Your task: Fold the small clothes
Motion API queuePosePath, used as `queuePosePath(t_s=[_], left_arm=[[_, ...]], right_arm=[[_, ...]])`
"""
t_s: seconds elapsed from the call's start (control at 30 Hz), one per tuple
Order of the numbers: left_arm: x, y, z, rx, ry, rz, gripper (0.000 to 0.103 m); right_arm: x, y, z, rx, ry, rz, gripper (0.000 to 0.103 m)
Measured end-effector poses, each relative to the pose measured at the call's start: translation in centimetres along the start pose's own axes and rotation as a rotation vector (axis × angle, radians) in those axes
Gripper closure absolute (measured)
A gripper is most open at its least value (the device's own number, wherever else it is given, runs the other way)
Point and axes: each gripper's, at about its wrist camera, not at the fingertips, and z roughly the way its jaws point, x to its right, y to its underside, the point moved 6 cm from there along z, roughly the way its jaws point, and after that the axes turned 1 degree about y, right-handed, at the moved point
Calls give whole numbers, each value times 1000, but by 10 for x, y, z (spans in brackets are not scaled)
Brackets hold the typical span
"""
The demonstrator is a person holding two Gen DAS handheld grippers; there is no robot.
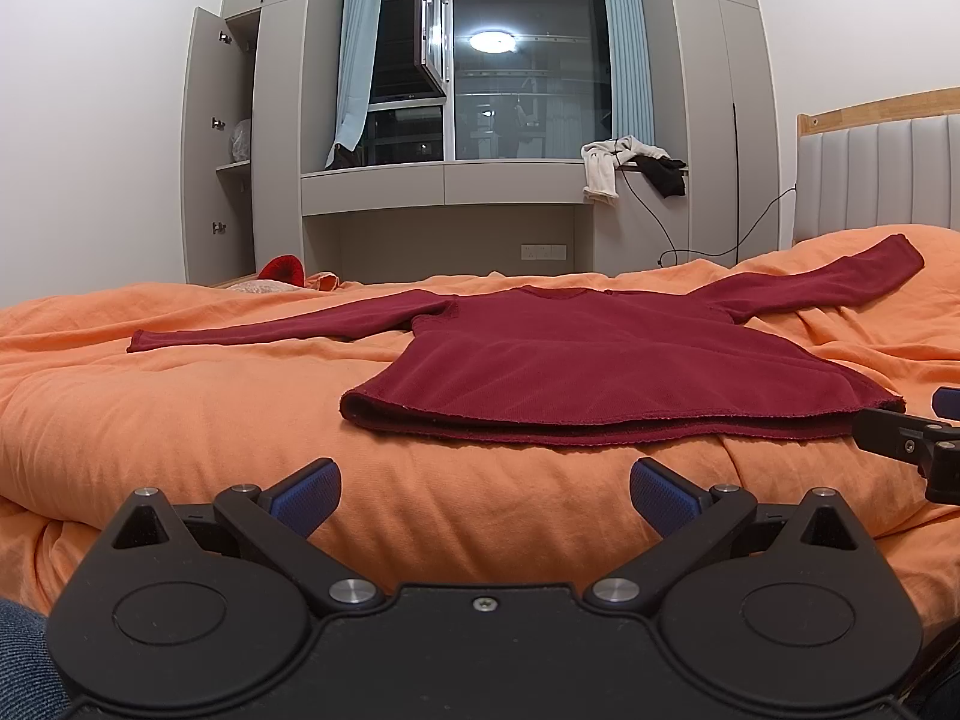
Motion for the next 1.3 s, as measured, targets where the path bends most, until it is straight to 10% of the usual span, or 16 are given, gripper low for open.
queuePosePath(t_s=[0.87,1.3], left_arm=[[1,2,17,-47,13,13,1],[19,-53,55,-96,72,54,1]], right_arm=[[11,-11,3,-39,5,43,0],[99,-68,55,-122,66,164,0]])
